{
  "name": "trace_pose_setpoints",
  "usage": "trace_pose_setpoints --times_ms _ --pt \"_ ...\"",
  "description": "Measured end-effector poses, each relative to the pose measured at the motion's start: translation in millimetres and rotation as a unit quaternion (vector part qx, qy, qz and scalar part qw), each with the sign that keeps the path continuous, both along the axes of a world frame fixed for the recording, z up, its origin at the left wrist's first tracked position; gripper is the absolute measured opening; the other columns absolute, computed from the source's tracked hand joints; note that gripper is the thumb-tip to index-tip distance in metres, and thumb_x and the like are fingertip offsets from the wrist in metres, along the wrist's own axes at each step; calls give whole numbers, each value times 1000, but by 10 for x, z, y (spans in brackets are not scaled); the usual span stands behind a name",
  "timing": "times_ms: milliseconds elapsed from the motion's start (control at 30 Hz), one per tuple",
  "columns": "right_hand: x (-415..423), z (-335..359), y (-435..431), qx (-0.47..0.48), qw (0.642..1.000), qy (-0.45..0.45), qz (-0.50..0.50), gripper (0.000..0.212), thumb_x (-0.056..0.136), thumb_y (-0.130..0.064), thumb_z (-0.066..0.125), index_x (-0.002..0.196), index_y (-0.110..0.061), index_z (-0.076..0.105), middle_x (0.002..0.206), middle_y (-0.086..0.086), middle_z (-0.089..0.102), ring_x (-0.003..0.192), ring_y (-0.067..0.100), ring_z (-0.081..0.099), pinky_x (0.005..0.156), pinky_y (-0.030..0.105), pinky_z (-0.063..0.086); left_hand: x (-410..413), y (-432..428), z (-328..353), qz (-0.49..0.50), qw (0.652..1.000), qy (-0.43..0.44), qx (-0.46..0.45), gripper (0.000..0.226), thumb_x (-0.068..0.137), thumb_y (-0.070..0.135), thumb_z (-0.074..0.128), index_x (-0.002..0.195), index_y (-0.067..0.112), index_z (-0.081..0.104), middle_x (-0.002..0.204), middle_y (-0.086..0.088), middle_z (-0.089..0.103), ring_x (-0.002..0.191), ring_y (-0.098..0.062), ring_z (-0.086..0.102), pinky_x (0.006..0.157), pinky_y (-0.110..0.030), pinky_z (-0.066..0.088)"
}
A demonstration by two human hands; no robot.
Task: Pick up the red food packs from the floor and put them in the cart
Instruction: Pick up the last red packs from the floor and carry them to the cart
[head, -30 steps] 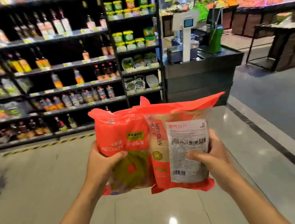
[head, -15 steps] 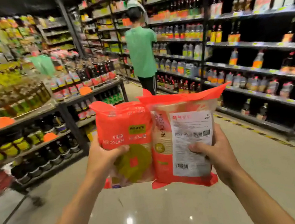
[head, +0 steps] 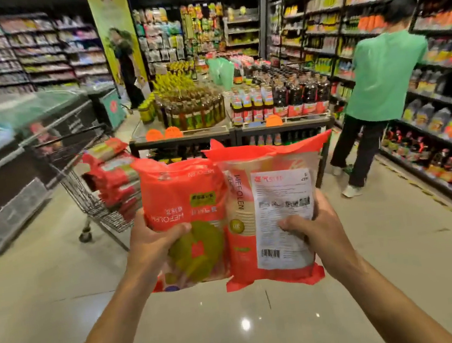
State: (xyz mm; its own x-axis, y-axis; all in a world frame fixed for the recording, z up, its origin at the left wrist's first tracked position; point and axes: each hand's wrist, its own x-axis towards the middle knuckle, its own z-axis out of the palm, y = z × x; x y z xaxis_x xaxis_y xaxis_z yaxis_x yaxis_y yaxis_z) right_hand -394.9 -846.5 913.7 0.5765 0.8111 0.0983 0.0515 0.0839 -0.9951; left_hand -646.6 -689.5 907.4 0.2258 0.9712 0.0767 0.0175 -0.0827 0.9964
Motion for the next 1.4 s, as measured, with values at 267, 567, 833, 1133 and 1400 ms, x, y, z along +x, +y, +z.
trace_pose_setpoints --times_ms 267,567,833,1133,1400 --pt "-728 -44 1474 -15 995 13 102 74 61 -14 81 129 -20 53 113 2 76 99 21 76 81 45 64 -911 913 -96 112 993 21 -16 80 68 20 93 137 22 52 119 1 69 105 -20 69 88 -46 60" --pt "-909 -319 3159 -31 981 30 191 70 62 -16 85 125 -23 56 116 0 75 101 18 75 88 47 62 -1208 2016 -232 217 973 62 -35 100 47 41 96 135 21 54 120 -1 71 106 -25 70 90 -52 60" --pt "-1022 -321 4913 -31 954 53 292 55 79 1 80 120 -25 55 114 -1 74 95 13 75 80 36 62 -1328 3156 -85 327 940 92 -26 86 60 25 90 137 16 53 121 -4 68 110 -27 66 96 -52 56" --pt "-1897 -491 6391 -75 921 44 380 65 63 -17 81 123 -27 58 115 -2 75 104 22 74 91 53 60 -2095 4032 -280 408 907 81 -58 93 55 43 87 138 25 49 126 0 65 111 -24 67 92 -51 59" --pt "-2984 -551 7687 -72 925 12 373 76 62 -13 77 134 -17 52 118 3 73 102 16 74 73 27 60 -3189 5433 -572 392 916 52 -74 94 54 42 85 138 24 49 126 -1 65 110 -26 66 94 -55 58"
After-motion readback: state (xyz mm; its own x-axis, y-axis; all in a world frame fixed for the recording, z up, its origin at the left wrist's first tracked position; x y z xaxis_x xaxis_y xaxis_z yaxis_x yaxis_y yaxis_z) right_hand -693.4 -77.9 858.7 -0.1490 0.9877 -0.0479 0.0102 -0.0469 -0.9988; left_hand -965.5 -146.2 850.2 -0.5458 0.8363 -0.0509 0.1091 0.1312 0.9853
